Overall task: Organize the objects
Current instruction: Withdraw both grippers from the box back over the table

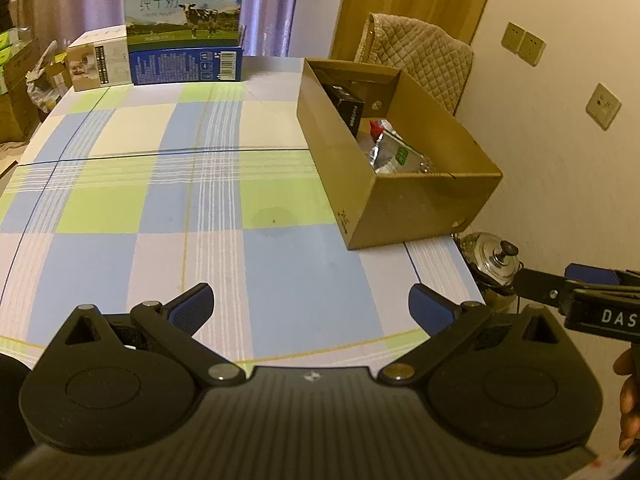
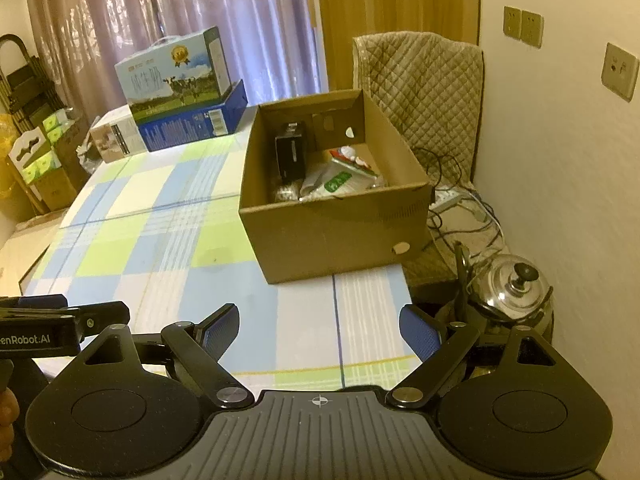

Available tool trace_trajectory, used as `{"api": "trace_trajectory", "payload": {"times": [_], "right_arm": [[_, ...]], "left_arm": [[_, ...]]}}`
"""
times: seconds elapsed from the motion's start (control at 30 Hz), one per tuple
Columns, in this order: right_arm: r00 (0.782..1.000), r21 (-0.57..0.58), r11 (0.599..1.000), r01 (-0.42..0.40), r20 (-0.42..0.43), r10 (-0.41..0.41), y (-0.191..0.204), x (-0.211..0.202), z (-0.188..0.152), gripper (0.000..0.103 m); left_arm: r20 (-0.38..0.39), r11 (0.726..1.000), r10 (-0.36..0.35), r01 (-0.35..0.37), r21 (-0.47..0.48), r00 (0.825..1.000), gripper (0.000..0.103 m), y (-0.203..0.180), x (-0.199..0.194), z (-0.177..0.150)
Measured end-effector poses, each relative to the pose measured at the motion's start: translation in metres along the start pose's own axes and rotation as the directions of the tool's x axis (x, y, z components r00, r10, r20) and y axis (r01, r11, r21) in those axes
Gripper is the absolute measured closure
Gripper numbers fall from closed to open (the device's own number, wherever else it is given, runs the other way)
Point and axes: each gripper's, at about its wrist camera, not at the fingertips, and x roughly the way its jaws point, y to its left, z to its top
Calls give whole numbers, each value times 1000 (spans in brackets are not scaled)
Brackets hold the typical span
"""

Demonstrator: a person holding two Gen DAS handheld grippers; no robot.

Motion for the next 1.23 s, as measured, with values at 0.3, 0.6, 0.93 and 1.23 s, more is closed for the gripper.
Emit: {"api": "trace_trajectory", "payload": {"times": [0.3,0.6,0.93,1.23], "right_arm": [[1000,-4,1000,-6,-21,6,-2,4,-3,18],[1000,-12,1000,-14,-28,14,4,8,0,18],[999,-23,1000,-15,-41,14,8,13,0,18],[999,-27,1000,-13,-45,12,12,13,0,18]], "left_arm": [[-10,1000,7,-7,14,1000,1,-3,6,-3],[-10,1000,12,-12,3,1000,1,2,9,-3],[-8,1000,11,-11,-13,1000,1,8,11,-1],[-7,1000,2,-2,-15,1000,1,10,13,-1]]}}
